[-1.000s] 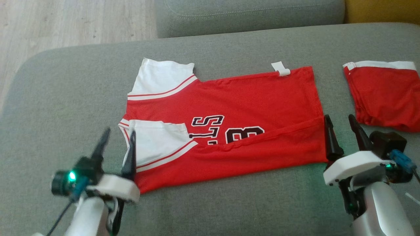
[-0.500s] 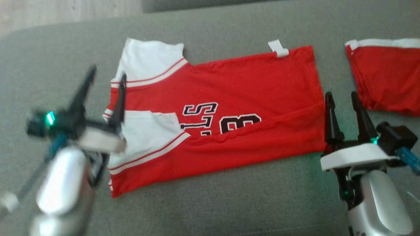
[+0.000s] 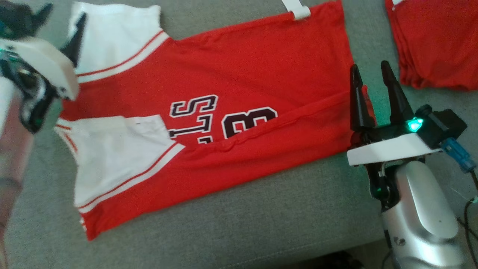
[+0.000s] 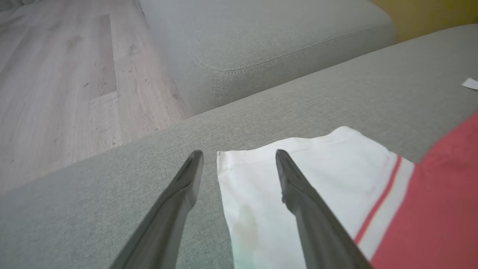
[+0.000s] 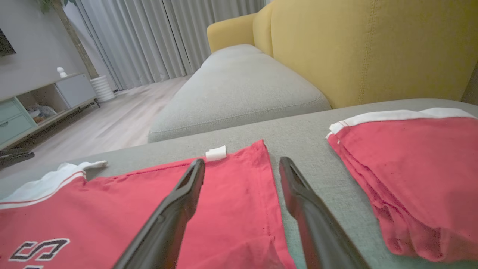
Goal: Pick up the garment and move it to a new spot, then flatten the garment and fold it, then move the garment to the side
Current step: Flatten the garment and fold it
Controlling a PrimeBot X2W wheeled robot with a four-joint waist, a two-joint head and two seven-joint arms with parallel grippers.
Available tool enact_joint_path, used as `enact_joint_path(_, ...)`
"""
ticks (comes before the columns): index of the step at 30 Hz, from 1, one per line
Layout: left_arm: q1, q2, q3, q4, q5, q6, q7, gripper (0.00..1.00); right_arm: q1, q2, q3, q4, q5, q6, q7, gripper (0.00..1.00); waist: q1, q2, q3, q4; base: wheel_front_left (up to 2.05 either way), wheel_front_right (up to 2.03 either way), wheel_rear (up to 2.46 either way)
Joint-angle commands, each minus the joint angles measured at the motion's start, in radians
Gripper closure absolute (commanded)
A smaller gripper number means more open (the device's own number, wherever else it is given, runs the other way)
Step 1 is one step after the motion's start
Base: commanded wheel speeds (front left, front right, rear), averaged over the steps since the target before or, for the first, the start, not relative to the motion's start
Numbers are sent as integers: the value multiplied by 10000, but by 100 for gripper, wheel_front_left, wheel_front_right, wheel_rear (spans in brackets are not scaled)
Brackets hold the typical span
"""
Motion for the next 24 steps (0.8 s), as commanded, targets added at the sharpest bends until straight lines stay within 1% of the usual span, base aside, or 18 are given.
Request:
enact_joint_path(1,-648,643,242,-67,-177,21,56,0,-154,-47,178,-334,-36,-9,-137,0,-2,0,443,-372,0,0,0)
enact_joint_path(5,-1105,883,-125,543,-612,21,103,0,-241,-47,186,-392,49,-9,-171,0,-2,0,695,-540,0,0,0)
enact_joint_path(12,-1575,1026,-716,1474,-1094,20,232,0,-156,-47,246,-442,-60,-9,-188,0,-2,0,1002,-675,0,0,0)
enact_joint_path(17,-1673,1019,-1121,1689,-1433,20,341,0,-92,-47,180,-523,-47,-9,-190,0,-2,0,1055,-679,0,0,0)
enact_joint_path(18,-1668,998,-1259,1691,-1552,20,424,38,-82,-47,166,-526,-52,-9,-191,0,-2,0,1056,-667,0,0,0)
enact_joint_path(19,-1657,983,-1412,1641,-1685,20,502,95,-78,-47,154,-526,-61,-9,-191,0,-2,0,1056,-650,0,0,0)
enact_joint_path(20,-1659,983,-1555,1564,-1799,20,518,100,-78,-47,145,-524,-76,-9,-191,0,-2,0,1050,-621,0,0,0)
enact_joint_path(24,-1804,985,-1902,1369,-1991,20,-203,100,-102,-47,16,-460,-186,-9,-192,0,-2,0,916,-421,0,0,0)
